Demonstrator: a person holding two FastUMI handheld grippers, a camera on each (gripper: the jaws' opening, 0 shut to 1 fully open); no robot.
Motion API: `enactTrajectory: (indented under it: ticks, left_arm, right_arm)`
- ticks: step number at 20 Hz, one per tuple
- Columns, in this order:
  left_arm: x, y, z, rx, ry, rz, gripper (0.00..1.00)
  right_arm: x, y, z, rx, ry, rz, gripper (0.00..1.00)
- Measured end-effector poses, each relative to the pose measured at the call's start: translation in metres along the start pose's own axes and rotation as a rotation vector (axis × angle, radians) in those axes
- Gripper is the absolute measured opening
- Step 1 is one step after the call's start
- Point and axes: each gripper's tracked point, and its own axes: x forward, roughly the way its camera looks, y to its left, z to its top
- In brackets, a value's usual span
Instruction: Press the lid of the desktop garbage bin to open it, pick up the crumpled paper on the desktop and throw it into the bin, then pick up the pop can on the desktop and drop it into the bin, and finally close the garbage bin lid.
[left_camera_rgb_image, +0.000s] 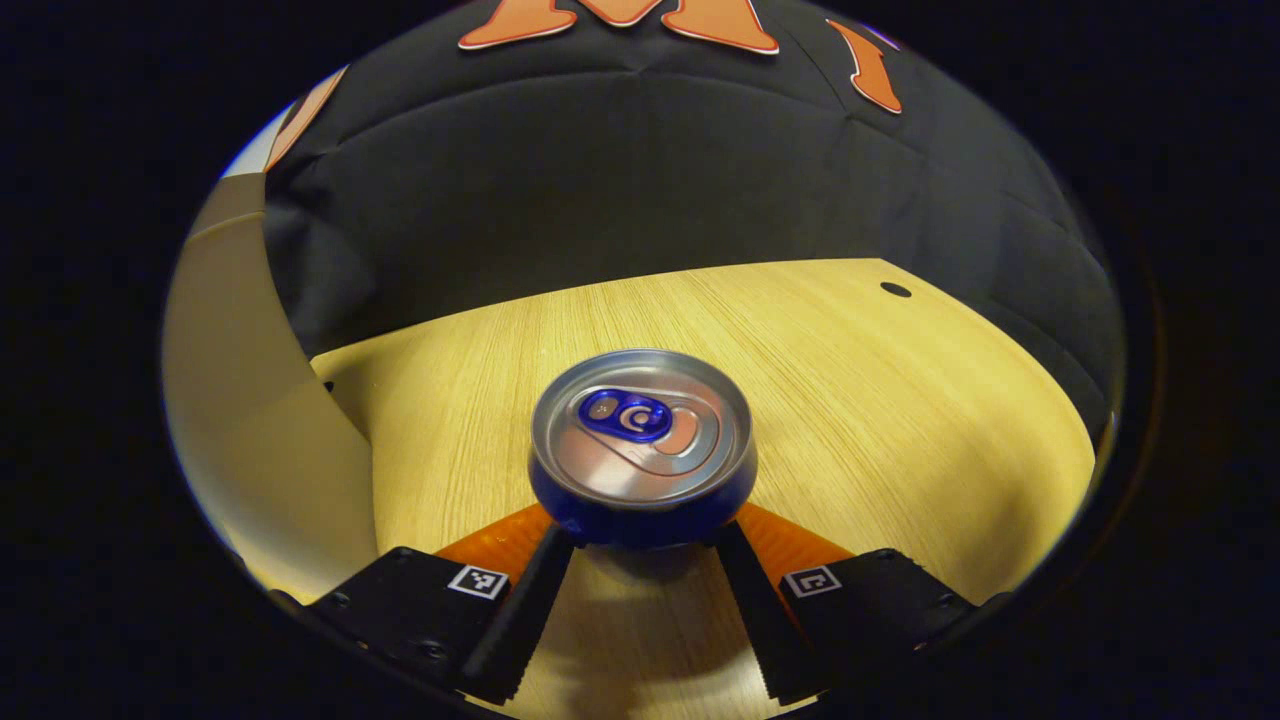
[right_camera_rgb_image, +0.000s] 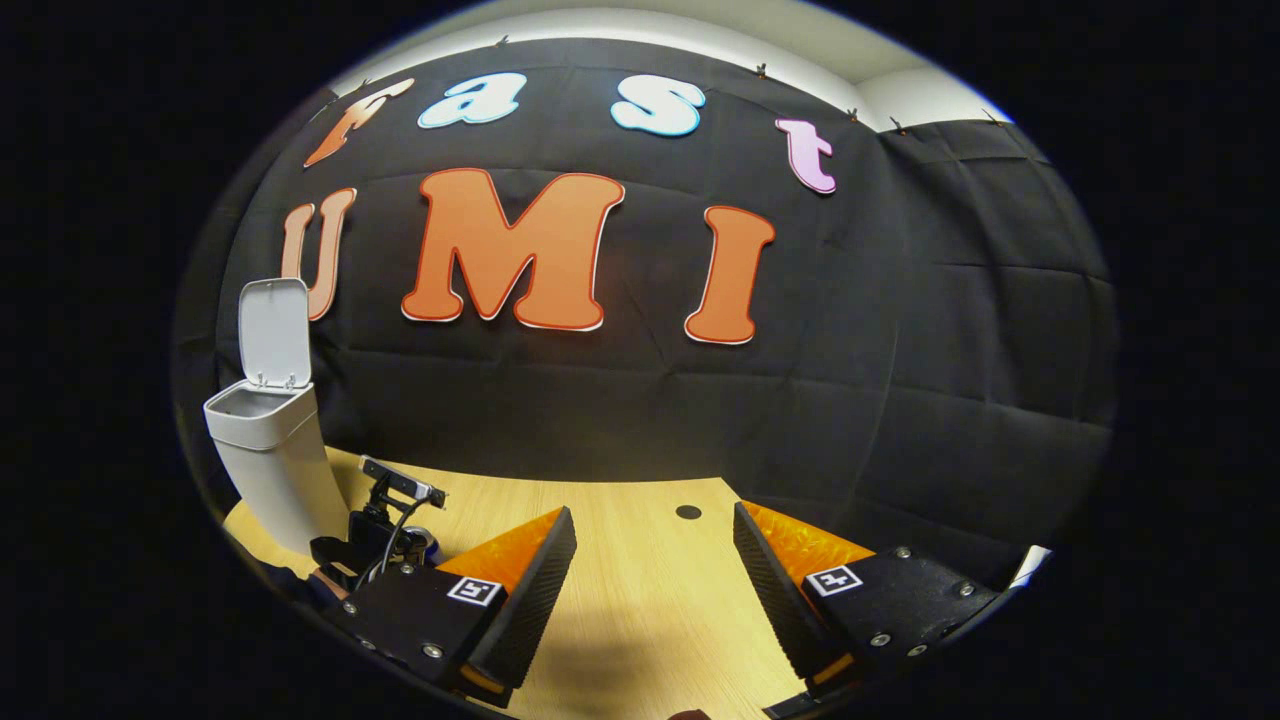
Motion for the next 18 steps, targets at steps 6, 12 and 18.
enactTrajectory:
  ticks: [6, 12, 18]
  left_arm:
    - [-0.108, 0.017, 0.042, -0.036, -0.214, -0.001, 0.82]
    - [-0.149, 0.043, 0.042, -0.161, -0.288, 0.105, 0.81]
    - [-0.146, 0.044, 0.067, -0.188, -0.338, 0.263, 0.81]
  right_arm:
    - [0.013, 0.041, -0.002, 0.02, 0.004, 0.105, 0.95]
    - [0.018, 0.1, -0.002, 0.015, 0.005, 0.258, 0.95]
    - [0.013, 0.15, 0.001, 0.009, 0.003, 0.369, 0.95]
